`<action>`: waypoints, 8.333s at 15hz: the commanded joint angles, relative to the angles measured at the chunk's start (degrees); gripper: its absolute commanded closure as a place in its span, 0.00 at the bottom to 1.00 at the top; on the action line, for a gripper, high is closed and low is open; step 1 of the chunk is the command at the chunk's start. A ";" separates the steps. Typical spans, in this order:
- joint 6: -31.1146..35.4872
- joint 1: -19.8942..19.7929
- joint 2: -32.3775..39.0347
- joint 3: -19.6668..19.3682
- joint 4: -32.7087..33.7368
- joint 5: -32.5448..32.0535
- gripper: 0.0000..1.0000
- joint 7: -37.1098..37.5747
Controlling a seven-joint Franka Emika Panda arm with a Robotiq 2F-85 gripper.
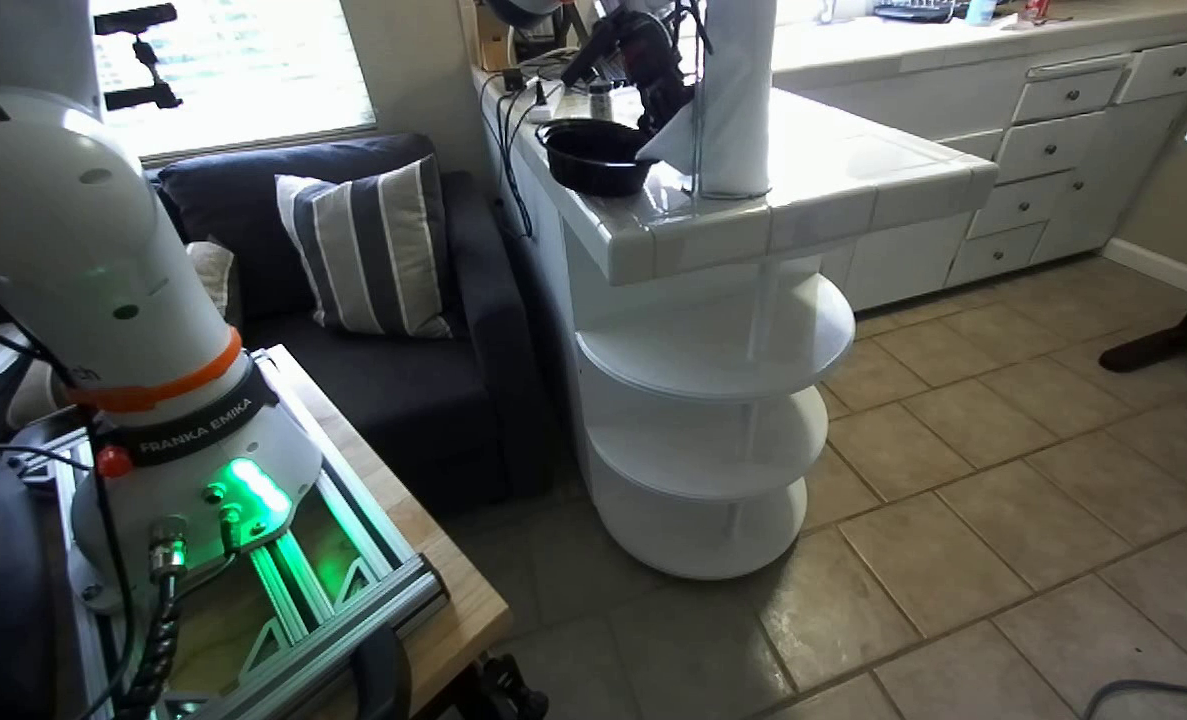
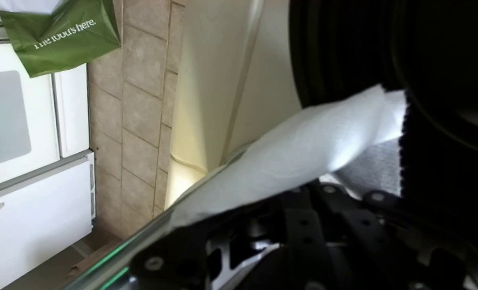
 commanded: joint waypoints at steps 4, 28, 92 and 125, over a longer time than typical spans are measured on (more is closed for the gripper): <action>-1.07 1.45 -5.15 0.19 -0.19 3.91 1.00 4.67; 10.98 3.37 -15.37 7.77 -8.81 4.59 1.00 -10.05; 6.06 2.43 -22.33 14.03 -15.99 12.84 1.00 -16.86; -24.50 -5.99 -31.06 1.27 -7.86 22.50 1.00 -18.63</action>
